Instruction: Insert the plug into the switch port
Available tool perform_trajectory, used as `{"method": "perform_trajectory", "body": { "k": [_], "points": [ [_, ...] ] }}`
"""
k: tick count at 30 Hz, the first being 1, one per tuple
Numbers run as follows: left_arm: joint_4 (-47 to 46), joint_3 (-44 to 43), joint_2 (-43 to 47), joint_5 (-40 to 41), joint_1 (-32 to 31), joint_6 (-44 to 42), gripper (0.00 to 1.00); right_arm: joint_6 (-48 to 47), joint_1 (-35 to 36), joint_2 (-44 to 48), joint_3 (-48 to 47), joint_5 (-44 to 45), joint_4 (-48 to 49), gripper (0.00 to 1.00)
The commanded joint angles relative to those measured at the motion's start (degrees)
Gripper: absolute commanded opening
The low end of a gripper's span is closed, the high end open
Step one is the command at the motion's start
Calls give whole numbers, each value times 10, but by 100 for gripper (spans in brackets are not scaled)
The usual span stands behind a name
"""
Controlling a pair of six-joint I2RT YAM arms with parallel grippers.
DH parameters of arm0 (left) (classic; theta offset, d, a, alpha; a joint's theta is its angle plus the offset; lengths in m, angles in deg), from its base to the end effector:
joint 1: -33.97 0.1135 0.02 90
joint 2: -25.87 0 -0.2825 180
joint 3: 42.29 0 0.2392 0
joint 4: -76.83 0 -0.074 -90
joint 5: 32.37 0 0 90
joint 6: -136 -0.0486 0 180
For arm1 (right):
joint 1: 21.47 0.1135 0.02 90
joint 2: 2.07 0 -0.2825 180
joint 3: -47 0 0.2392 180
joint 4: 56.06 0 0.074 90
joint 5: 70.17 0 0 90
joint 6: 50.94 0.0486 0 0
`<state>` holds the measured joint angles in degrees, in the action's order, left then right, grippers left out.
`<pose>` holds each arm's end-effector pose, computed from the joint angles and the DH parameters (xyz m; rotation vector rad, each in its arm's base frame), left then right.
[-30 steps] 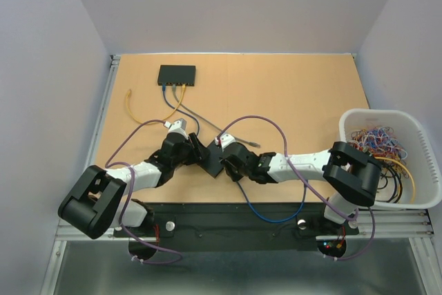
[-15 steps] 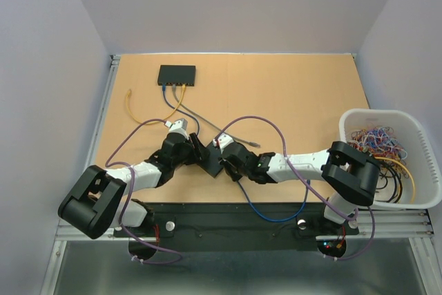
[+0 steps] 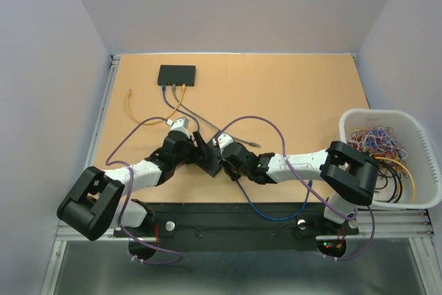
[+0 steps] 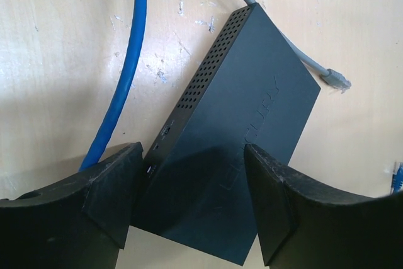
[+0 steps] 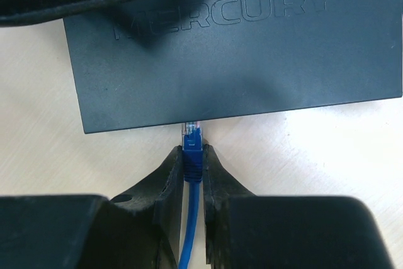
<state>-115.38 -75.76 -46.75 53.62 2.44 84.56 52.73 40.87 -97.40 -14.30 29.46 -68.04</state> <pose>0.1945 -0.1233 0.1766 -0.0855 2.1430 -0.8169 0.1600 0.2878 0.1732 -0.9155 2.2228 0.4381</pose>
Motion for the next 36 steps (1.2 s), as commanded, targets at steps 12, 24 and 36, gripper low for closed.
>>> {"method": "perform_trajectory", "body": {
  "k": [12,24,36],
  "points": [
    [37,-85,-55,-14,-12,-43,71,18,10,6,15,11,91,0],
    [6,-79,-81,-34,-13,-51,57,8,10,9,18,15,95,0],
    [-1,-83,-96,-30,-48,-62,51,-58,10,-6,-33,17,91,0]
  ]
}}
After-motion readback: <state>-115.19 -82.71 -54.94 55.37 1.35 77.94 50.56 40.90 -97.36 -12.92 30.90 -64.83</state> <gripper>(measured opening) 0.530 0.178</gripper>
